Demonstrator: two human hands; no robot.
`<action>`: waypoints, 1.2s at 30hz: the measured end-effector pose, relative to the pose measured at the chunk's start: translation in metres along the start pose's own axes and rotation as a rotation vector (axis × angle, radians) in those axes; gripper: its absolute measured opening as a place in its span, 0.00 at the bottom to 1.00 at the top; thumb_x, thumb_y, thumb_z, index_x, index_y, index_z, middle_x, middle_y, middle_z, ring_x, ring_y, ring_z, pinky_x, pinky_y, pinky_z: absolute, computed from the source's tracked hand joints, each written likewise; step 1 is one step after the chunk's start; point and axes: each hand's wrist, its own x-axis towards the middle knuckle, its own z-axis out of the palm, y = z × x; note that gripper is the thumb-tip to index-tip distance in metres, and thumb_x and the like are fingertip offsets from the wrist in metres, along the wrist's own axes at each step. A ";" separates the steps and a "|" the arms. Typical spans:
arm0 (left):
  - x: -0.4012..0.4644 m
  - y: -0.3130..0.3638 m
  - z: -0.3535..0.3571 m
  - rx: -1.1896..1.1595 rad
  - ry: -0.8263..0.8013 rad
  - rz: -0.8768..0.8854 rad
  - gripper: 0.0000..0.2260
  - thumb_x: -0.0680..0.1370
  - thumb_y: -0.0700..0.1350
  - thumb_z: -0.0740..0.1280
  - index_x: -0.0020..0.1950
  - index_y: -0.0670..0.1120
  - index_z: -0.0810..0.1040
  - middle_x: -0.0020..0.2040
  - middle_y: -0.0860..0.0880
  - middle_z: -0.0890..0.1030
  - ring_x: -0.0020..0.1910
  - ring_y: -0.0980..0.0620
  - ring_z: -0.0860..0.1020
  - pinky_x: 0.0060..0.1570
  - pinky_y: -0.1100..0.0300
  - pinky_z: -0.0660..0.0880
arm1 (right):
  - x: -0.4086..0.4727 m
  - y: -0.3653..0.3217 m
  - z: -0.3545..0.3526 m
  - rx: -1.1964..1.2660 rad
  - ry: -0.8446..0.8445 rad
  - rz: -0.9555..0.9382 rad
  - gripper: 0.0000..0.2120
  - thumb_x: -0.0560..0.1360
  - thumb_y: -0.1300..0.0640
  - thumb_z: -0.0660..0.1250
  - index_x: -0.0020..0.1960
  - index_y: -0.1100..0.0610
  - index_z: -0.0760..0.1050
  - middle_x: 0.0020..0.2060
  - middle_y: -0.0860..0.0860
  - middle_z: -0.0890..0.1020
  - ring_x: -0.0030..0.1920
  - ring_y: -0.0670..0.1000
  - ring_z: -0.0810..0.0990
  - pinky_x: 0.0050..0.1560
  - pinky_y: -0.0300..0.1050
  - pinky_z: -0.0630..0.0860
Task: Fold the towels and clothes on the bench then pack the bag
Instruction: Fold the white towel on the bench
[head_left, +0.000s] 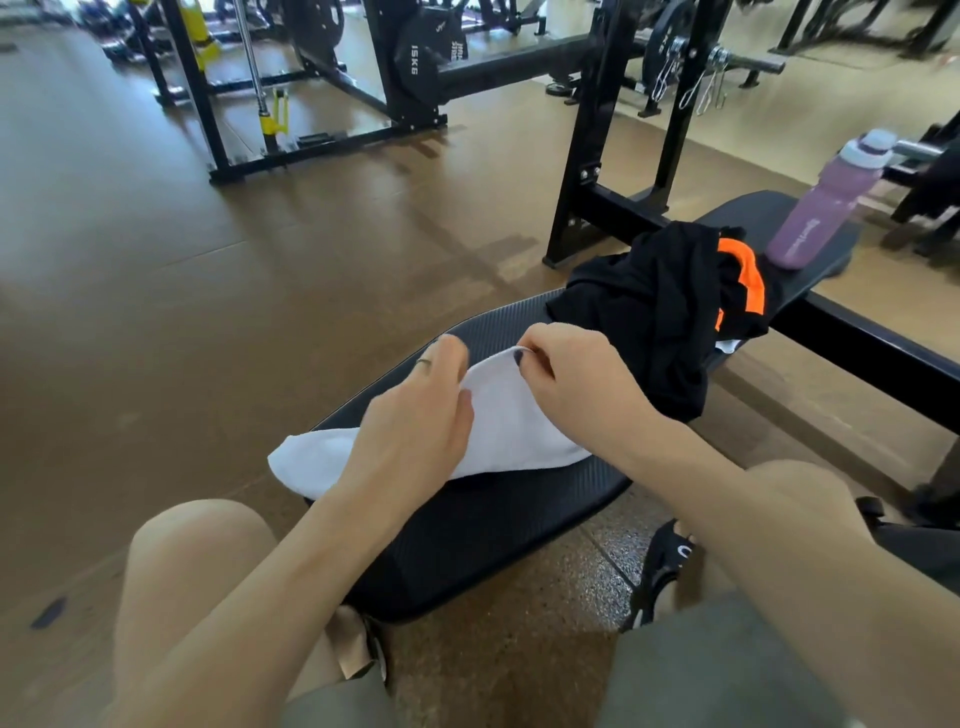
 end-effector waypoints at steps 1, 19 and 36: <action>0.001 0.007 -0.002 -0.001 -0.004 0.059 0.06 0.80 0.37 0.63 0.54 0.45 0.68 0.46 0.51 0.70 0.33 0.47 0.69 0.31 0.52 0.70 | 0.002 -0.007 -0.005 0.094 -0.031 0.035 0.10 0.80 0.59 0.61 0.42 0.59 0.76 0.33 0.50 0.78 0.35 0.53 0.77 0.36 0.50 0.74; 0.019 0.061 -0.021 0.136 0.093 -0.130 0.20 0.80 0.59 0.57 0.64 0.46 0.71 0.50 0.50 0.67 0.34 0.45 0.70 0.37 0.55 0.65 | 0.018 -0.059 -0.061 0.409 0.151 0.094 0.05 0.74 0.58 0.67 0.42 0.53 0.80 0.31 0.44 0.80 0.33 0.41 0.77 0.36 0.38 0.76; 0.006 0.058 -0.020 0.234 -0.167 -0.127 0.17 0.81 0.45 0.57 0.68 0.41 0.65 0.71 0.38 0.67 0.40 0.41 0.73 0.38 0.56 0.66 | 0.010 -0.046 -0.069 0.087 0.290 -0.072 0.03 0.74 0.57 0.62 0.43 0.55 0.74 0.30 0.48 0.76 0.33 0.52 0.77 0.38 0.55 0.77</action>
